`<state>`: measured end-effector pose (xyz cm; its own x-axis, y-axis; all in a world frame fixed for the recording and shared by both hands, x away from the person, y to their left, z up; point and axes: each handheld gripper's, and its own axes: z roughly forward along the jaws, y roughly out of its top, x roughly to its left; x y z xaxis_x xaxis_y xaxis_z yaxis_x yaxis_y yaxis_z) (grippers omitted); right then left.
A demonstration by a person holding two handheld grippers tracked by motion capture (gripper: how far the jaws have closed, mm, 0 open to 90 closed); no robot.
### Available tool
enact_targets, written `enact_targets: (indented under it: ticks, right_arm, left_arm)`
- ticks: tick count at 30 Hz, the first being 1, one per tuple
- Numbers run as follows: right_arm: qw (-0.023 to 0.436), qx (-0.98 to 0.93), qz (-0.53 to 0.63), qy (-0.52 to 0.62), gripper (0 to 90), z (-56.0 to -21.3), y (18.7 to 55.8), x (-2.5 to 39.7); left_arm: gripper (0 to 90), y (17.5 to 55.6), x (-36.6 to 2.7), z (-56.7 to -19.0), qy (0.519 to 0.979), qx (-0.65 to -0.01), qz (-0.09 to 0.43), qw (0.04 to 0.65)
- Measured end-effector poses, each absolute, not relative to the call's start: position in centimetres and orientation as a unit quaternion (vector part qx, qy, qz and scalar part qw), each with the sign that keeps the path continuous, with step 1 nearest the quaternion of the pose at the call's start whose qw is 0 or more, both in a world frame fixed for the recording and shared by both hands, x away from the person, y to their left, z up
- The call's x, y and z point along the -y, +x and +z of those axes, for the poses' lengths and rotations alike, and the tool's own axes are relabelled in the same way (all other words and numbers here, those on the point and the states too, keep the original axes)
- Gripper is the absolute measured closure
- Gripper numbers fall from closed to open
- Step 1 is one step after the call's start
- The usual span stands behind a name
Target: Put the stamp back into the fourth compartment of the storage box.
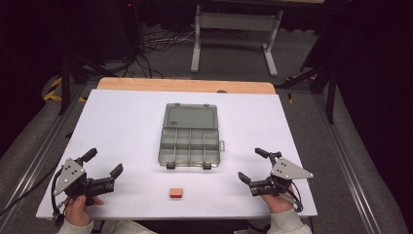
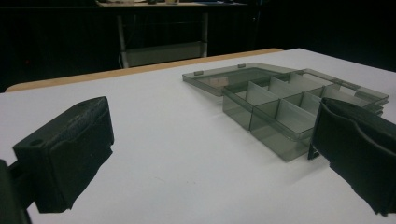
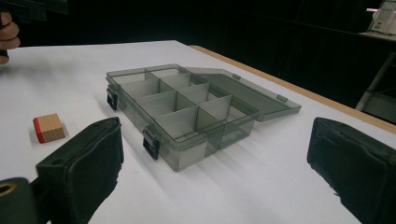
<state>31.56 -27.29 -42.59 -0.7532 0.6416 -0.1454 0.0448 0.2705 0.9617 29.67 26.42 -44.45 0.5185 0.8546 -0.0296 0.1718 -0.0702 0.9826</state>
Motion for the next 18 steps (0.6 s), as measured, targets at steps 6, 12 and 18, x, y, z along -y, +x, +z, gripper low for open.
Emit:
enact_targets:
  ticks: [6,12,18]
  right_arm:
    - [0.272,-0.748,0.563,0.223,4.0,-42.56,31.43,27.15]
    - [0.264,-0.746,0.569,0.223,1.0,-42.65,31.52,26.93]
    - [0.259,-0.747,0.569,0.225,0.6,-42.55,31.54,26.80]
  left_arm:
    - [0.1,29.60,-26.28,-44.41,0.667,-0.384,0.304,0.562]
    - [0.1,29.55,-26.03,-44.31,0.673,-0.381,0.309,0.553]
    - [0.1,29.31,-26.01,-44.18,0.675,-0.376,0.311,0.553]
